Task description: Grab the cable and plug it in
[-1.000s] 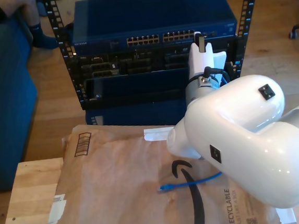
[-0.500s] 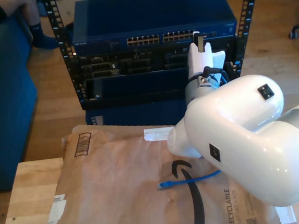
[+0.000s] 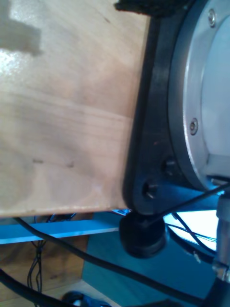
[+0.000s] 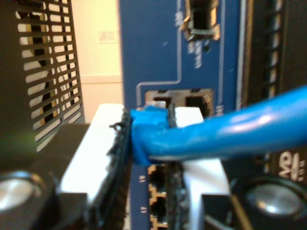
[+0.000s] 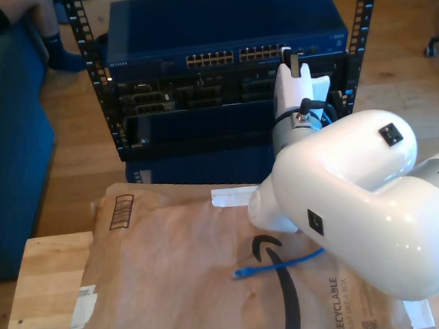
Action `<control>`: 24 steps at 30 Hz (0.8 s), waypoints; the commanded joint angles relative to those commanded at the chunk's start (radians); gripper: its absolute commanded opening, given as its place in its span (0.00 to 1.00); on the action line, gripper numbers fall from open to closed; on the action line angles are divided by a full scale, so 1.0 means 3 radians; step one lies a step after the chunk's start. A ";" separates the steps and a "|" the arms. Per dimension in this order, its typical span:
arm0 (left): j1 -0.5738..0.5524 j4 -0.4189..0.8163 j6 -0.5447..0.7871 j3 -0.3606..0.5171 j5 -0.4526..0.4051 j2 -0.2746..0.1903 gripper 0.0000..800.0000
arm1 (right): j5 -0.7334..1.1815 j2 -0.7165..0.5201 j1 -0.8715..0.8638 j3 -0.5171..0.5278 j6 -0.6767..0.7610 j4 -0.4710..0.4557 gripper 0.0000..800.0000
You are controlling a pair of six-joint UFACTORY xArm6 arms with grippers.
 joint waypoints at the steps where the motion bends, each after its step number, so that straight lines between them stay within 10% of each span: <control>1: 0.0000 0.0000 0.0000 0.0000 0.0000 0.0000 1.00 | -0.0005 0.0005 0.0000 0.0000 0.0000 -0.0005 0.00; 24: 0.0000 0.0000 0.0000 0.0000 0.0000 0.0000 1.00 | 0.0000 0.0107 -0.0026 -0.0143 0.0000 -0.0113 0.00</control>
